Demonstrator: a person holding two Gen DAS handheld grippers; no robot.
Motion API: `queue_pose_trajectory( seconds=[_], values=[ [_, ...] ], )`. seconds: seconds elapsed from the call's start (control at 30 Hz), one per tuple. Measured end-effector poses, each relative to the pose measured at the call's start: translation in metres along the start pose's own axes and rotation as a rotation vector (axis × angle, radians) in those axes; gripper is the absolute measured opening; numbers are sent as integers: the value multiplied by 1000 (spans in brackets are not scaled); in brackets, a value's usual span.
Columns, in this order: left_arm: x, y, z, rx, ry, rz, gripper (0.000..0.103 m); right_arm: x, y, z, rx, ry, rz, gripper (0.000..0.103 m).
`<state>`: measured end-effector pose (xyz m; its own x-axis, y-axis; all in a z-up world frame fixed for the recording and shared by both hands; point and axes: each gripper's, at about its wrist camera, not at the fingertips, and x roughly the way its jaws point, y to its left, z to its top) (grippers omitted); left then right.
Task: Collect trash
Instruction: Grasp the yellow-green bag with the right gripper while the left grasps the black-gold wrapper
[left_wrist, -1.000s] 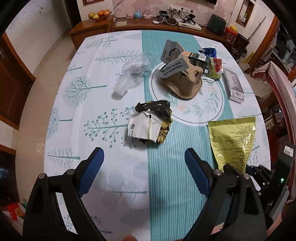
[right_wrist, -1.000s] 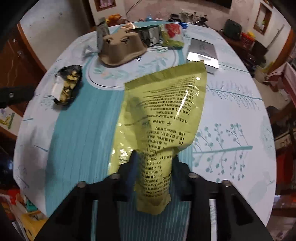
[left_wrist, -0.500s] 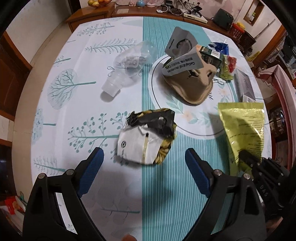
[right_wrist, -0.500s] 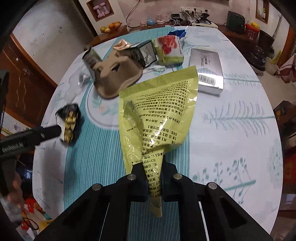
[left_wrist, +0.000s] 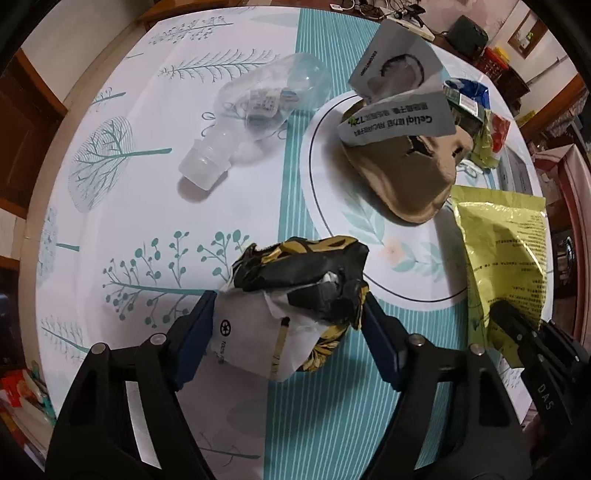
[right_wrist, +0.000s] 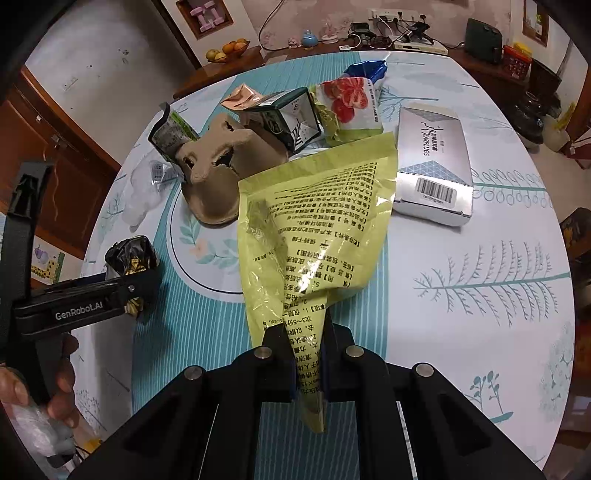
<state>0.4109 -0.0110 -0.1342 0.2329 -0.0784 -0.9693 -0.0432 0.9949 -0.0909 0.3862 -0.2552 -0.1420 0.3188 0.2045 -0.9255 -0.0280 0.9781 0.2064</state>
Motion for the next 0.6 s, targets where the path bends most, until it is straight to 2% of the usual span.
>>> queue_pose_trajectory(
  seconds=[0.2,0.4,0.6],
  values=[
    [-6,-3,-14,34,-35,14,59,-7,0,-7,8,-4,-2,8],
    [-21,-2,-33,48,-62,-1,57,-19,8,-18,12,-17,-9,8],
    [-58,2,-60,61,-98,-32,57,-38,24,-37,19,-42,-17,8]
  ],
)
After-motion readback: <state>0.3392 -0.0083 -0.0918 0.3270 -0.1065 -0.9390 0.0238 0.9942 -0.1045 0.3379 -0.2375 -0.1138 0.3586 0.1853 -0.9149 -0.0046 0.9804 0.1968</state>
